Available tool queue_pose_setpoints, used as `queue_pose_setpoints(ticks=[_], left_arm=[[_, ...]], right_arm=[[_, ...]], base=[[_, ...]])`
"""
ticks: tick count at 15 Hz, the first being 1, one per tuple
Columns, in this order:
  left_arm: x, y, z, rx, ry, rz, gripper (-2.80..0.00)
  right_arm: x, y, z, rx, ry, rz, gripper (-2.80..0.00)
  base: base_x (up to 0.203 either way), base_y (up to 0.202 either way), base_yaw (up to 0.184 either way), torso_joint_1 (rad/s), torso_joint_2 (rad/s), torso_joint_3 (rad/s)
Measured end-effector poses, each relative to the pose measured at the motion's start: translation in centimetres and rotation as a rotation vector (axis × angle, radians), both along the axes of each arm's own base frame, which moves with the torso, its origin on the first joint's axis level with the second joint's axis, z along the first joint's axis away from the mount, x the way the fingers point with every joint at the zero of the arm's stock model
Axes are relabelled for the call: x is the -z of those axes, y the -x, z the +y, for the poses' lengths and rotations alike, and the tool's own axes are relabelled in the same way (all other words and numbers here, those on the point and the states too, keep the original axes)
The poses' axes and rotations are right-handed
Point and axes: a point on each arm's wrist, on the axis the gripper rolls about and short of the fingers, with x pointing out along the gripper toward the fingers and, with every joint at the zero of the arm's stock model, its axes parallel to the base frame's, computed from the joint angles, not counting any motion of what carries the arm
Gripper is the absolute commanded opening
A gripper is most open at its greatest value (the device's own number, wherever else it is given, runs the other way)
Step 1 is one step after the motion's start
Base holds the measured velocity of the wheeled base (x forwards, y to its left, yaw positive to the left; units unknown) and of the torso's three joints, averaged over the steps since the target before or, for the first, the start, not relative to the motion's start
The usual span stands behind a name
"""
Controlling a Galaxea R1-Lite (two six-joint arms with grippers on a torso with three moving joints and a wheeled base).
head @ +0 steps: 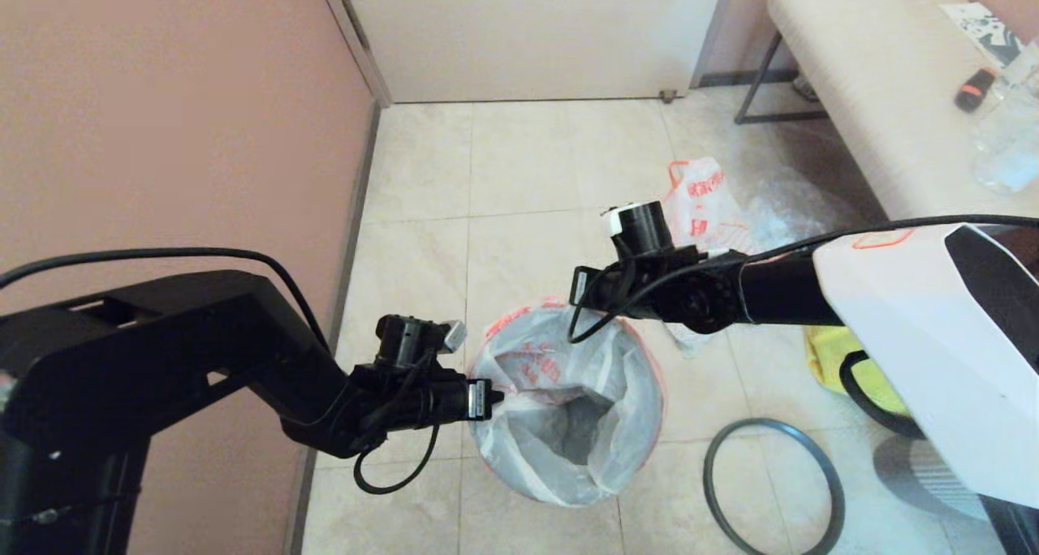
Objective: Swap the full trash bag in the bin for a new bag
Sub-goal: Put the new garbage bag on the trash can
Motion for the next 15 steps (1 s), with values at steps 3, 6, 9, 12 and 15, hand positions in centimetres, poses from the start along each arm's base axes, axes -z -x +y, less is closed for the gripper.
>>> queue_pose_setpoints(ticks=[3, 6, 9, 12, 15], left_arm=[[-0.2, -0.3, -0.1, -0.027, 0.016, 0.008, -2.80], [-0.5, -0.8, -0.1, -0.072, 0.009, 0.031, -2.80], [-1.0, -1.4, -0.1, -0.144, 0.018, 0.015, -2.80], [-1.1, -1.8, -0.1, -0.188, -0.007, -0.007, 0.00], [-1.8, -1.6, -0.6, -0.208, -0.025, -0.029, 0.00]], right_arm=[[-0.9, 0.6, -1.2, 0.022, 0.019, 0.068, -2.80], [-2.9, 1.7, -2.3, 0.045, 0.017, 0.102, -2.80], [-5.1, 3.2, -3.8, 0.100, 0.005, 0.149, -2.80], [-4.6, 4.1, -5.6, 0.202, 0.057, 0.249, -2.80], [-4.0, 4.4, -7.5, 0.273, 0.061, 0.307, -2.80]], base=[[0.000, 0.000, 0.000, 0.000, 0.00, 0.000], [0.000, 0.000, 0.000, 0.000, 0.00, 0.000], [0.000, 0.000, 0.000, 0.000, 0.00, 0.000], [0.000, 0.000, 0.000, 0.000, 0.00, 0.000], [0.000, 0.000, 0.000, 0.000, 0.00, 0.000]])
